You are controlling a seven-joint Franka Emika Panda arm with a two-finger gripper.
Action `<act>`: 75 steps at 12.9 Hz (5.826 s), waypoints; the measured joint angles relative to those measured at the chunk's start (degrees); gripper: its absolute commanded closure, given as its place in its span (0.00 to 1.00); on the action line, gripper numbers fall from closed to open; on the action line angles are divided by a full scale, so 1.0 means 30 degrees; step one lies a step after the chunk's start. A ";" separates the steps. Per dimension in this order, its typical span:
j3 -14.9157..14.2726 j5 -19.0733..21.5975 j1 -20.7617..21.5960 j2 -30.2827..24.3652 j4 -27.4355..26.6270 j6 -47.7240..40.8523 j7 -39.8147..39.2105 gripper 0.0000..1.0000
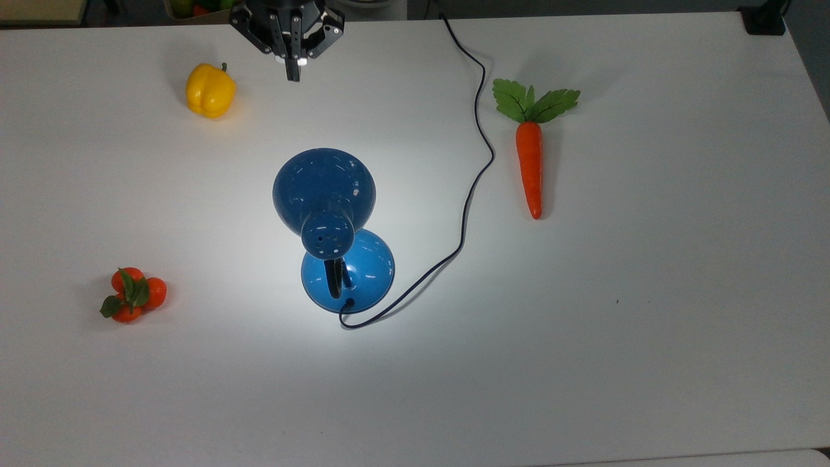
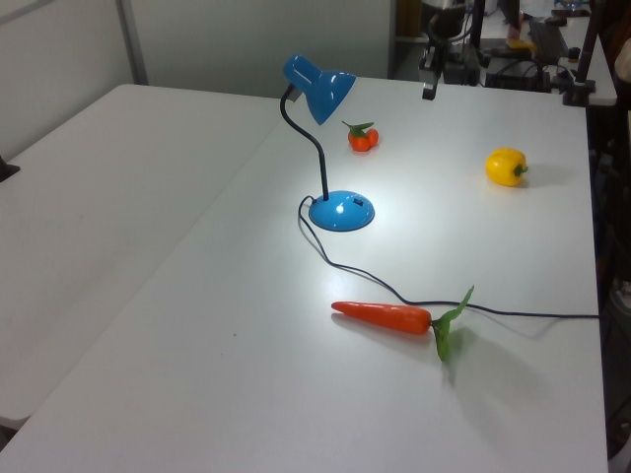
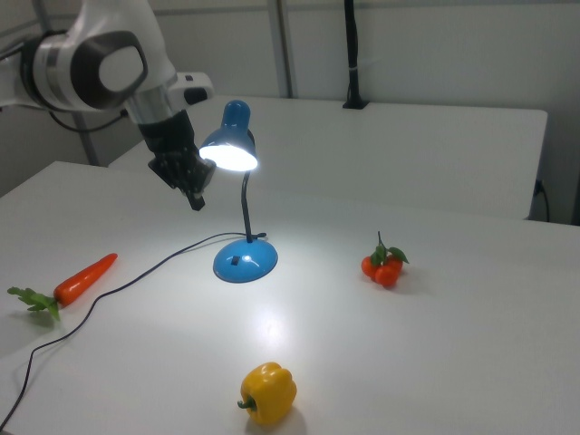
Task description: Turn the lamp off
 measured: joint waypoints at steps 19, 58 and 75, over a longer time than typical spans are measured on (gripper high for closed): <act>0.0058 0.0023 0.0911 0.5899 -0.3447 1.3660 0.1578 1.00; 0.0056 -0.0175 0.0999 -0.0337 0.1179 -0.3528 0.0510 0.98; -0.0068 -0.0181 0.0845 -0.1256 0.1194 -0.4433 0.0079 0.00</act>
